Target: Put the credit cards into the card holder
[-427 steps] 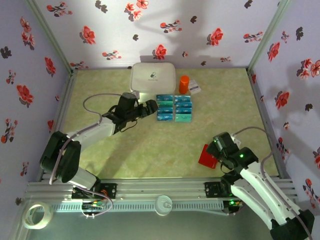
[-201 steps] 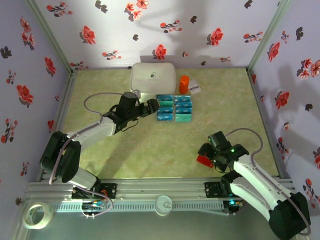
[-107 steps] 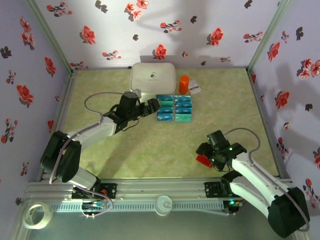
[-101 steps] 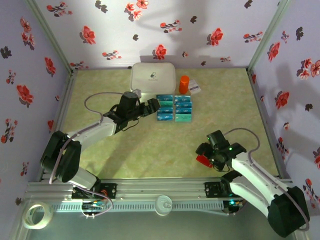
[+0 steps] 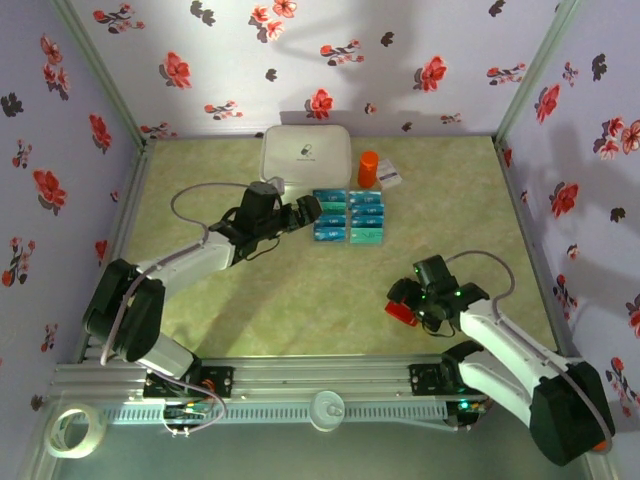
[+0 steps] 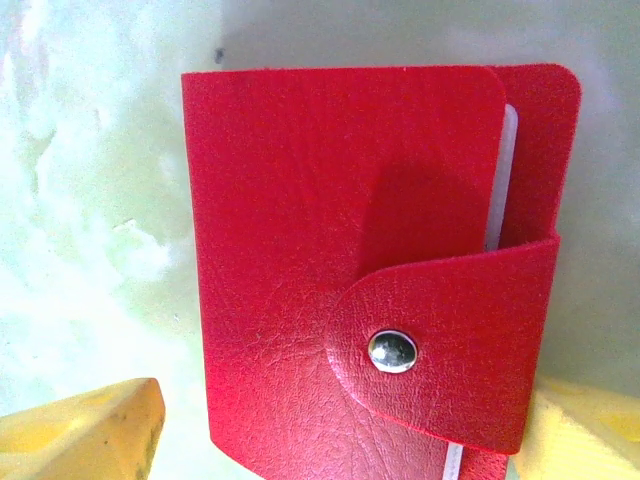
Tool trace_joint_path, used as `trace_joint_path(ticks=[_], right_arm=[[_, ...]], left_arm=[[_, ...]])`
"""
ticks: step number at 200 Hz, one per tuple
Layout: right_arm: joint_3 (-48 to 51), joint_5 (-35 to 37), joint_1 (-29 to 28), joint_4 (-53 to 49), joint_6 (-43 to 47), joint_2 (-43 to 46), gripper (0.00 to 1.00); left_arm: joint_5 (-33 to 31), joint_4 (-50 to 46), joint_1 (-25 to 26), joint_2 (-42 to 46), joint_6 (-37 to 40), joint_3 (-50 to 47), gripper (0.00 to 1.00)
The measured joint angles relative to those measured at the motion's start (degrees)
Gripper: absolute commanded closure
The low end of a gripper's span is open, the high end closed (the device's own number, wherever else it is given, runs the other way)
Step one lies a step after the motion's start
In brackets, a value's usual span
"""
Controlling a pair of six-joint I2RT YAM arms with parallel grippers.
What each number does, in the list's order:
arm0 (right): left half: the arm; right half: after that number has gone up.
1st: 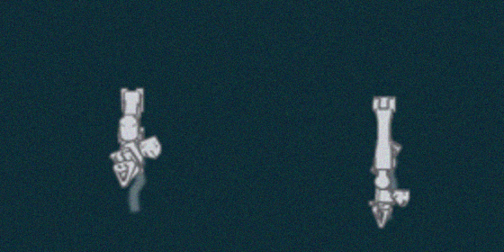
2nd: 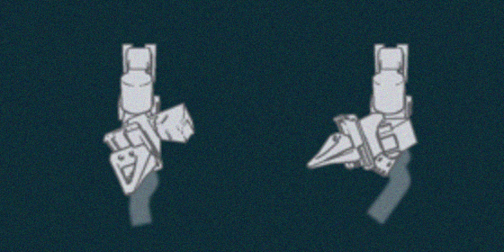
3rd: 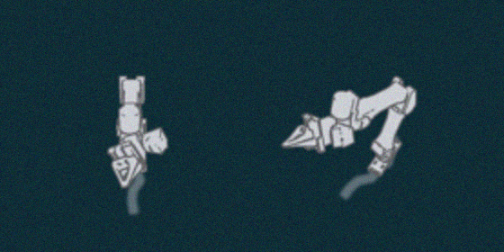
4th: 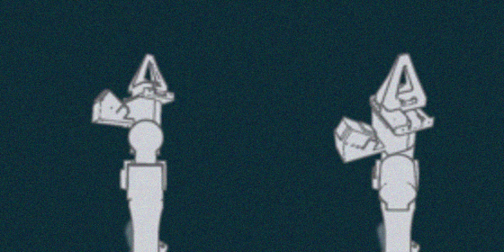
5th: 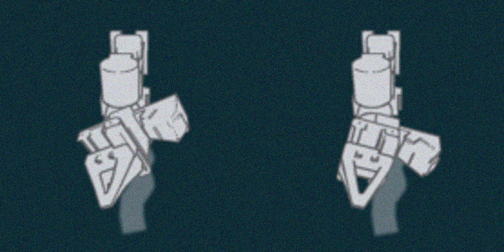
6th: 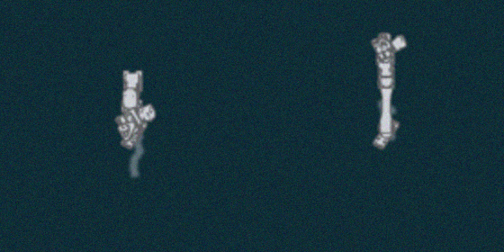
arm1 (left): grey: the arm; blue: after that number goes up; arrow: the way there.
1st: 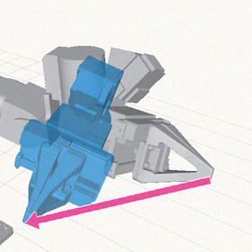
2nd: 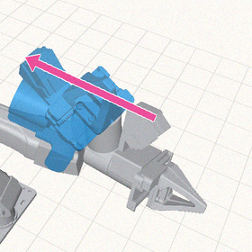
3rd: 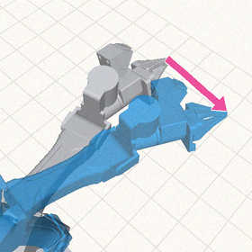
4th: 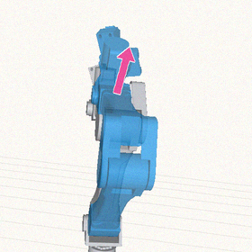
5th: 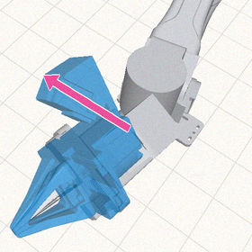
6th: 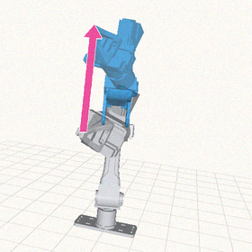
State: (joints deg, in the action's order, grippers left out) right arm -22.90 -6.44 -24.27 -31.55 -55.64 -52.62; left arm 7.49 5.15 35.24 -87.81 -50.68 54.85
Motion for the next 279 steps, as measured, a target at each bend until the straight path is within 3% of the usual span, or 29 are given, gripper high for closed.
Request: trace_joint_path(ticks=[46,115,205,253,279], right_arm=[[0.2,-1.8,0.5,1.8,0.8,-0.4,0.17],[6.1,-3.7,0.7,3.3,-2.1,10.3,0.24],[6.5,-4.5,1.0,4.2,-3.6,8.3,0.63],[6.6,-5.4,1.0,5.6,-4.2,8.3,1.00],[6.6,-5.6,1.1,7.2,-4.2,8.3,1.00]], left_arm=[[0.0,0.0,0.1,-0.3,0.0,0.0,0.00],[0.0,0.0,0.1,-0.3,0.0,0.2,0.00],[0.0,-0.1,0.7,-0.4,0.0,1.2,0.00],[0.0,-0.5,1.0,-0.4,0.0,1.8,0.00],[-0.2,-0.6,1.2,-0.6,0.0,1.8,0.00]])
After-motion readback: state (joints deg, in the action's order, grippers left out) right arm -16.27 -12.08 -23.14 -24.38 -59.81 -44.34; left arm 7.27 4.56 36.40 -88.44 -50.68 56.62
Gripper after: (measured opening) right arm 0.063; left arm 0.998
